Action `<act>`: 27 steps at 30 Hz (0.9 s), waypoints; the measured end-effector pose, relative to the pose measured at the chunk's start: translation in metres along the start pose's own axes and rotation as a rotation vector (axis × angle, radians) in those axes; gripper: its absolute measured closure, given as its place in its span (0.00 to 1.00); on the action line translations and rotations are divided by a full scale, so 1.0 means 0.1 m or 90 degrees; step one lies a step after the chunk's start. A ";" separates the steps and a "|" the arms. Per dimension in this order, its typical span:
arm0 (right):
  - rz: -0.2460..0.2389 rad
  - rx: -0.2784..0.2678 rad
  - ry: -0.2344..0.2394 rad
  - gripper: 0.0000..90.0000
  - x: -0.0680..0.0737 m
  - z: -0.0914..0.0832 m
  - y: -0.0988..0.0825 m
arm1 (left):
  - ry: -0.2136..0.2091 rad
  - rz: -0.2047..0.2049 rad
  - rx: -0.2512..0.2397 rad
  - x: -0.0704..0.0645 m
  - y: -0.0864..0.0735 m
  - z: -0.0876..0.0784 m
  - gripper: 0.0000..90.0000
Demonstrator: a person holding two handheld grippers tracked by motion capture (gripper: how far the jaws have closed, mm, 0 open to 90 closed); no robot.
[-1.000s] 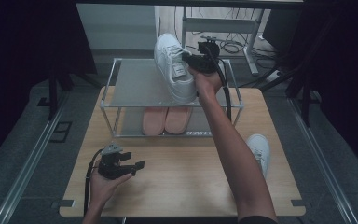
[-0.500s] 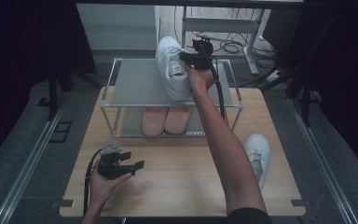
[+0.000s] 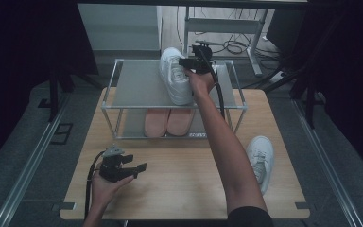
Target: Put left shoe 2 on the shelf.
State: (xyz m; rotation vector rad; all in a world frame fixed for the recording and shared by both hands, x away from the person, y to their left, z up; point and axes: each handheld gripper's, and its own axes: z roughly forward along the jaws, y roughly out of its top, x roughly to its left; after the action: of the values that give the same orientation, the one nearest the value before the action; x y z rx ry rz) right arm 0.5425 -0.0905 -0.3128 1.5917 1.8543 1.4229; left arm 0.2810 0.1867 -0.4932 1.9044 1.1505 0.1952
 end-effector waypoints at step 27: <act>-0.176 -0.010 0.065 0.95 -0.26 -1.00 -0.30 | 0.010 0.017 -0.006 -0.06 0.03 -0.06 0.31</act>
State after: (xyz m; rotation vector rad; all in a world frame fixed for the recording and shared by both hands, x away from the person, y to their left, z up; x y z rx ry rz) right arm 0.4586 -0.1571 -0.3003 1.2183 2.0229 1.4112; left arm 0.2765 0.1844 -0.4855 1.9141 1.1326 0.2294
